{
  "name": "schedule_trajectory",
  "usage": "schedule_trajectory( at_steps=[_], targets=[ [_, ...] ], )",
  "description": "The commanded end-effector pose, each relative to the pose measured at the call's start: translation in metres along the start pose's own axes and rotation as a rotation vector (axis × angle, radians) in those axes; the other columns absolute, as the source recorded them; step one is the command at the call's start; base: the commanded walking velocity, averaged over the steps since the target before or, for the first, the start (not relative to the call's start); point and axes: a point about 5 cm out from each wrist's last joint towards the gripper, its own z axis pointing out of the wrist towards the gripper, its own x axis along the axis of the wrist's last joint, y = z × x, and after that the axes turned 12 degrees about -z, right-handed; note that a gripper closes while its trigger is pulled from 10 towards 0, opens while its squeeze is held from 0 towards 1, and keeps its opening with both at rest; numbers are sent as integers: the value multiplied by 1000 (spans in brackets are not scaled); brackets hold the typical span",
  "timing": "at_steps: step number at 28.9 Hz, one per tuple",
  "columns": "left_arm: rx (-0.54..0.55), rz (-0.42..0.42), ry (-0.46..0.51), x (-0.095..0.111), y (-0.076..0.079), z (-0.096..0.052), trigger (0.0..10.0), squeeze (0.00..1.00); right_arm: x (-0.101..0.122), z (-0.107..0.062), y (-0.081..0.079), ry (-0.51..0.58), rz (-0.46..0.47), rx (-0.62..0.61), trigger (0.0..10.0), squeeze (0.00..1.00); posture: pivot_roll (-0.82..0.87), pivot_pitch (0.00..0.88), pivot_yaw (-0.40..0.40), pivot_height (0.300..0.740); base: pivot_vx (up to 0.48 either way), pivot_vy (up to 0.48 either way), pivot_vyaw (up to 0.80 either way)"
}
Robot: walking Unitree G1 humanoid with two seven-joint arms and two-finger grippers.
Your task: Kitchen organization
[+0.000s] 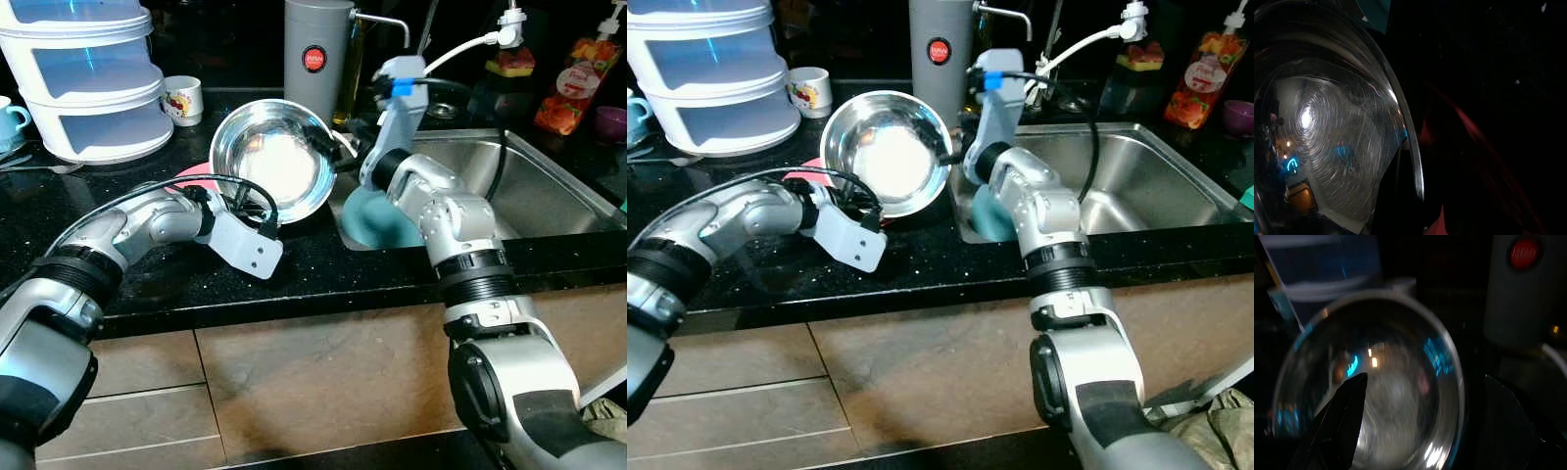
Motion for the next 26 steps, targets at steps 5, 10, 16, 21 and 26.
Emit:
schedule_trajectory(
  at_steps=[5,10,16,21,26],
  targets=[
    [42,46,60,10,-12,2,0,0,-27,0,5,-155,-22,-90,10000,0,114,67,-39,740,0,0,0],
    [48,51,62,11,-13,1,0,0,-27,0,9,-158,-3,-106,10000,0,114,68,-41,740,0,0,0],
    [60,62,74,12,-15,2,0,0,-29,0,8,-183,32,-100,3843,0,114,69,-41,740,0,0,0],
    [56,71,81,13,-15,2,0,0,-30,0,12,-183,61,-130,0,0,115,70,-41,740,0,0,0],
    [45,84,92,14,-12,2,0,0,-28,-1,16,-178,84,-150,0,0,113,71,-41,740,0,0,0]
  ],
)
